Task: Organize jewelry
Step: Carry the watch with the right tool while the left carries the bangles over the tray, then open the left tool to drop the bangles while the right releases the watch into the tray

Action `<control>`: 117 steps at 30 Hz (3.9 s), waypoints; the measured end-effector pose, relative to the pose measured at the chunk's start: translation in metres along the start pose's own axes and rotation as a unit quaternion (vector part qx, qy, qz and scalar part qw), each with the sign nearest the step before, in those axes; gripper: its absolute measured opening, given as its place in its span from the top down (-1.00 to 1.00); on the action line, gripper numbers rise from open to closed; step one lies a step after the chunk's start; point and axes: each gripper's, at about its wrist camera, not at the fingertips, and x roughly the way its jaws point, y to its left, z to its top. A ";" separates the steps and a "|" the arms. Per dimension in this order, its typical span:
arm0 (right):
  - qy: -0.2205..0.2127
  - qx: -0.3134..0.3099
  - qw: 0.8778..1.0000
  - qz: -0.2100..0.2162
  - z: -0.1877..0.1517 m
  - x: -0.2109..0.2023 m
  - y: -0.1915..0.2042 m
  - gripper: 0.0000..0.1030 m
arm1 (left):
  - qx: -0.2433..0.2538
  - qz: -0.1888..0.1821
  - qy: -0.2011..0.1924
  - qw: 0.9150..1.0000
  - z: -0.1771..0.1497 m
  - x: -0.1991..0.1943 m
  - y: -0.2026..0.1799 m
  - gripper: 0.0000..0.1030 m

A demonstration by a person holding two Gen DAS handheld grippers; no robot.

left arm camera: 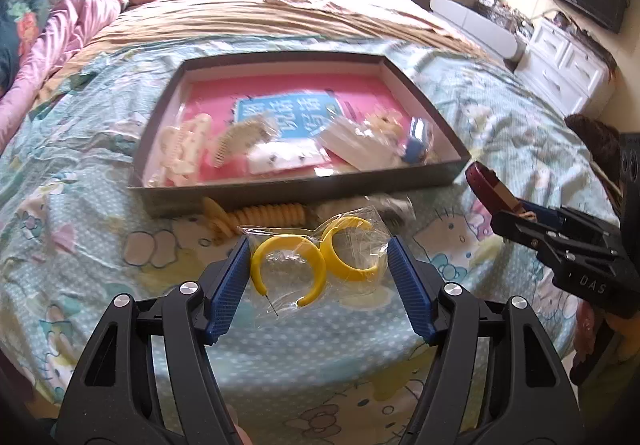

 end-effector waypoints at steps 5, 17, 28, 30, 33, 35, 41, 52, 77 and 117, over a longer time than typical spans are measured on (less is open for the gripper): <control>-0.008 -0.010 1.000 0.007 0.006 -0.003 0.011 0.20 | -0.012 0.008 -0.018 1.000 0.006 -0.009 0.012 -0.17; -0.021 -0.030 0.999 0.021 0.020 0.001 0.033 0.20 | -0.028 0.021 -0.044 0.998 0.016 -0.020 0.029 -0.17; -0.032 -0.041 0.998 0.025 0.036 0.009 0.041 0.20 | -0.035 0.023 -0.055 0.998 0.028 -0.018 0.036 -0.17; -0.034 -0.041 0.998 0.025 0.040 0.010 0.041 0.20 | -0.036 0.022 -0.056 0.998 0.030 -0.017 0.037 -0.17; -0.039 -0.042 0.998 0.023 0.044 0.011 0.041 0.20 | -0.035 0.021 -0.059 0.997 0.035 -0.016 0.036 -0.17; -0.043 -0.042 0.998 0.021 0.048 0.012 0.041 0.20 | -0.036 0.021 -0.060 0.997 0.037 -0.014 0.036 -0.17; -0.054 -0.037 0.998 0.013 0.060 0.014 0.035 0.20 | -0.033 0.019 -0.057 0.998 0.042 -0.008 0.035 -0.17; -0.064 -0.039 0.997 -0.009 0.077 0.017 0.025 0.20 | -0.019 0.014 -0.049 0.999 0.063 0.010 0.021 -0.17; -0.064 -0.031 0.997 -0.040 0.109 0.043 0.000 0.20 | 0.017 -0.009 -0.013 1.000 0.074 0.066 0.002 -0.18; 0.020 -0.003 0.999 -0.032 0.107 0.108 -0.016 0.15 | -0.001 -0.009 -0.029 1.000 0.072 0.052 0.021 -0.46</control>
